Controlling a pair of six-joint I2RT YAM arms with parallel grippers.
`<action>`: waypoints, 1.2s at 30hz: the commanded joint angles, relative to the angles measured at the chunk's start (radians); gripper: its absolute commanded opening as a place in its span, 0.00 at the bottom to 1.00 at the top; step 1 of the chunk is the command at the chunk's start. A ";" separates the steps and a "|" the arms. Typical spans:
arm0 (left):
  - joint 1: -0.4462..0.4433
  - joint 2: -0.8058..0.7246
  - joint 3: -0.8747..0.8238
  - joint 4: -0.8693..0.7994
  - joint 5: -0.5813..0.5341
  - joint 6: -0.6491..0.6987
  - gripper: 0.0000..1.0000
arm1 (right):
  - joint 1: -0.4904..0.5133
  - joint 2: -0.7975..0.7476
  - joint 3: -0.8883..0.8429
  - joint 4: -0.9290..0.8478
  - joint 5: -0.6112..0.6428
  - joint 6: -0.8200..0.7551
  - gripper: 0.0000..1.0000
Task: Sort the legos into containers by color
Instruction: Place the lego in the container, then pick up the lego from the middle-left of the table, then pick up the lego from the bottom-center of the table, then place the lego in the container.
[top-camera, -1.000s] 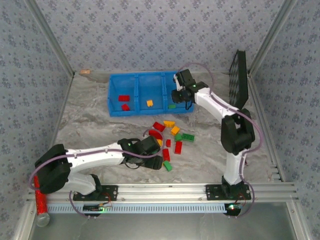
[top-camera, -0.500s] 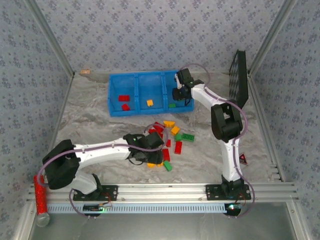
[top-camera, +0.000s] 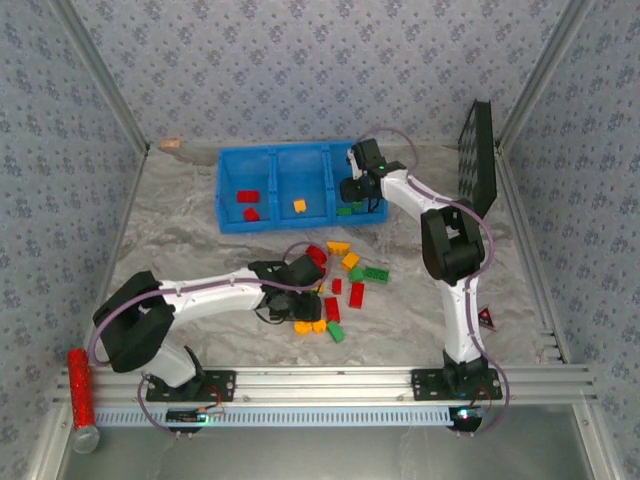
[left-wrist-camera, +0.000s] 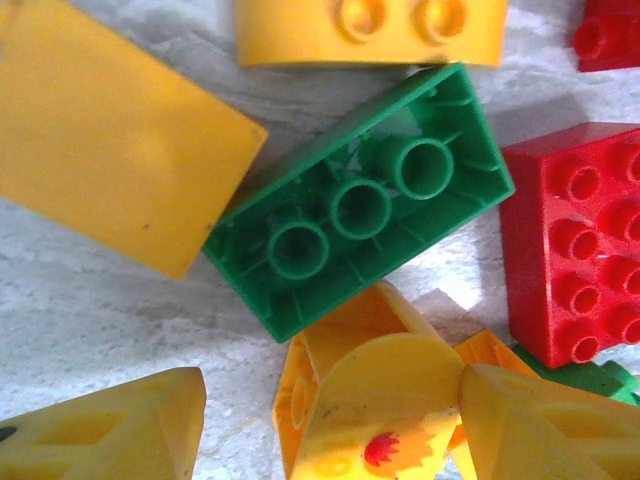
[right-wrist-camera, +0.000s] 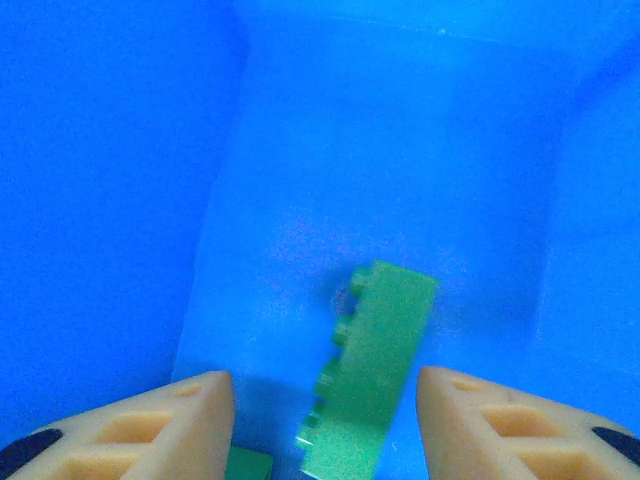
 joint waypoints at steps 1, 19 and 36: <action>0.003 0.018 0.005 0.005 0.044 0.013 0.68 | 0.006 -0.068 -0.037 0.008 0.012 0.001 0.52; 0.012 0.090 0.038 -0.051 0.054 -0.011 0.39 | 0.006 -0.264 -0.227 -0.012 0.040 0.010 0.52; 0.368 0.052 0.514 -0.236 0.003 0.348 0.27 | 0.429 -0.892 -0.846 -0.179 -0.083 0.342 0.67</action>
